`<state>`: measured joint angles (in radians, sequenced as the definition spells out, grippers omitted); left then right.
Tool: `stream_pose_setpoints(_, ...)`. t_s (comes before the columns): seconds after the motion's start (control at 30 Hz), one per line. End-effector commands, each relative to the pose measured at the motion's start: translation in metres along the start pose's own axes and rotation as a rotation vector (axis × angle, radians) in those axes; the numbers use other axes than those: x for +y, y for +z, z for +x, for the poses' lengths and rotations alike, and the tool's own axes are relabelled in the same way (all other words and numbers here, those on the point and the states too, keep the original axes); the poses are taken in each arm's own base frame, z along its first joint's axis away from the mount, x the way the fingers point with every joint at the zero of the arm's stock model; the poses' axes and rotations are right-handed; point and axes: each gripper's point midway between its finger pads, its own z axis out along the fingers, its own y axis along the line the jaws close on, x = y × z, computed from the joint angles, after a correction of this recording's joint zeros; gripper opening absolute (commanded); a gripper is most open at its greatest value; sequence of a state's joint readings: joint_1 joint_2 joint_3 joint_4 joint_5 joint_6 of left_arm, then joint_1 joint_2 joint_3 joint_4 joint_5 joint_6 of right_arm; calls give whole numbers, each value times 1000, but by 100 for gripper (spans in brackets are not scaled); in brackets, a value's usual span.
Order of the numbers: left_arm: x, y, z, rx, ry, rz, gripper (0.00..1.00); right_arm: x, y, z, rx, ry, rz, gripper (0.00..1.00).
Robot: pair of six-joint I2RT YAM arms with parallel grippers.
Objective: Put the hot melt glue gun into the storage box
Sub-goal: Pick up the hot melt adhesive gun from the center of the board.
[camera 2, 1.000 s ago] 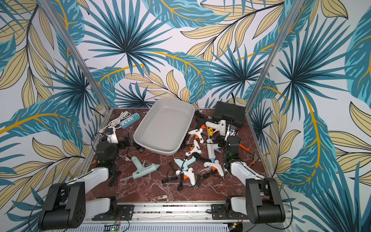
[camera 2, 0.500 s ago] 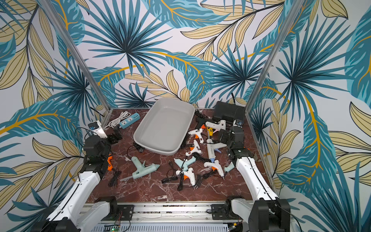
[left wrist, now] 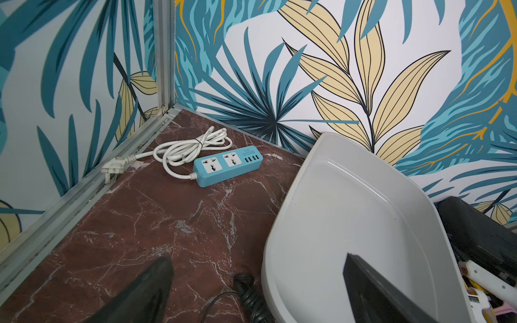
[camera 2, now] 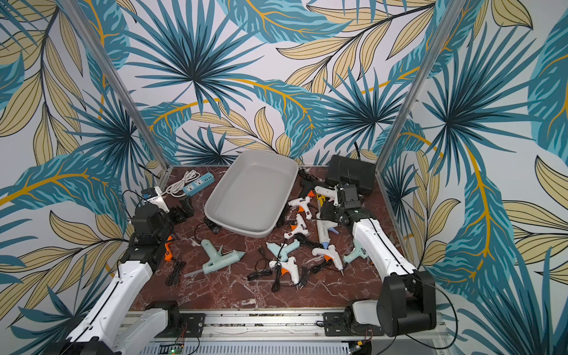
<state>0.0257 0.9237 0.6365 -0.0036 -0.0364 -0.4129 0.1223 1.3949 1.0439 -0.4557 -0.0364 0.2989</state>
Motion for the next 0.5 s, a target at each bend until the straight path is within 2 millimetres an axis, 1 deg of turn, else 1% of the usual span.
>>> stream_pose_setpoints(0.0,-12,-5,-19,-33,-29,32,100,12,19,11,107,-84,-9,64)
stream_pose_setpoints(0.23,-20,0,-20,-8,-25,64,100,33,66,6,243,-202,-87,57)
stream_pose_setpoints(0.37,-21,1,-18,-2,-29,72,100,40,93,8,298,-223,-119,56)
stream_pose_setpoints(0.47,-21,1,-17,2,-29,69,100,44,106,11,327,-227,-150,54)
